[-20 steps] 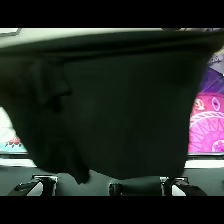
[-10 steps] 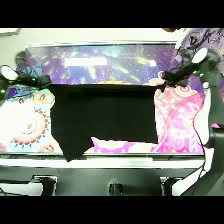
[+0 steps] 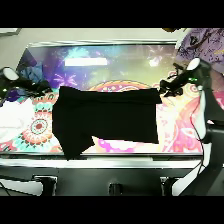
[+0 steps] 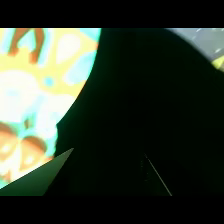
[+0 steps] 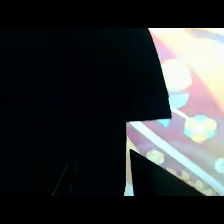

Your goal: Fold the clothes and pants, and hang the long-sleeved shirts on hangers.

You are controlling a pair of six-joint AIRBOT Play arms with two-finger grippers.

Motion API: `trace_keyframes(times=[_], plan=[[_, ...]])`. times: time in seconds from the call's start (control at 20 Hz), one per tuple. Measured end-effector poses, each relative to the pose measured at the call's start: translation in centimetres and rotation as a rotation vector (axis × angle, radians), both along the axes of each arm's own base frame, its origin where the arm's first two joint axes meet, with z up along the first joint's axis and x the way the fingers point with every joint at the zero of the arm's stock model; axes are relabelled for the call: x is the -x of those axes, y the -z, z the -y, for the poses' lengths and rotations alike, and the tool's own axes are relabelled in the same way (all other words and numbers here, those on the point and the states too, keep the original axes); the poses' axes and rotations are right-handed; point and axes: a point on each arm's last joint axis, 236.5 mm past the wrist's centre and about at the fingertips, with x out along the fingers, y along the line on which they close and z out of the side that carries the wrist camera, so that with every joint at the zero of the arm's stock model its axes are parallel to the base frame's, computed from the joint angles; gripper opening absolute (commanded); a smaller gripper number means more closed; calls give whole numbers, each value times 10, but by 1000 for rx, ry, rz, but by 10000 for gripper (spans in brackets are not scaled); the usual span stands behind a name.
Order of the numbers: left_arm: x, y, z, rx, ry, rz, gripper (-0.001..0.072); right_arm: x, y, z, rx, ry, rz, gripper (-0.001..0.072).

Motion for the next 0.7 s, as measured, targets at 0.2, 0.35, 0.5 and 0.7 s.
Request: trace_keyframes(times=[0.2,0.35,0.5,0.7], plan=[[87,2,-48,8,-103,-122,481,72,-10,26,-101,44,-66,406],[150,12,-69,25,-222,-159,481,142,3,23,-184,103,-104,407],[189,25,-73,41,-299,-182,481,198,28,6,-213,143,-98,429],[205,34,-69,56,-328,-186,481,239,60,-13,-236,181,-100,428]])
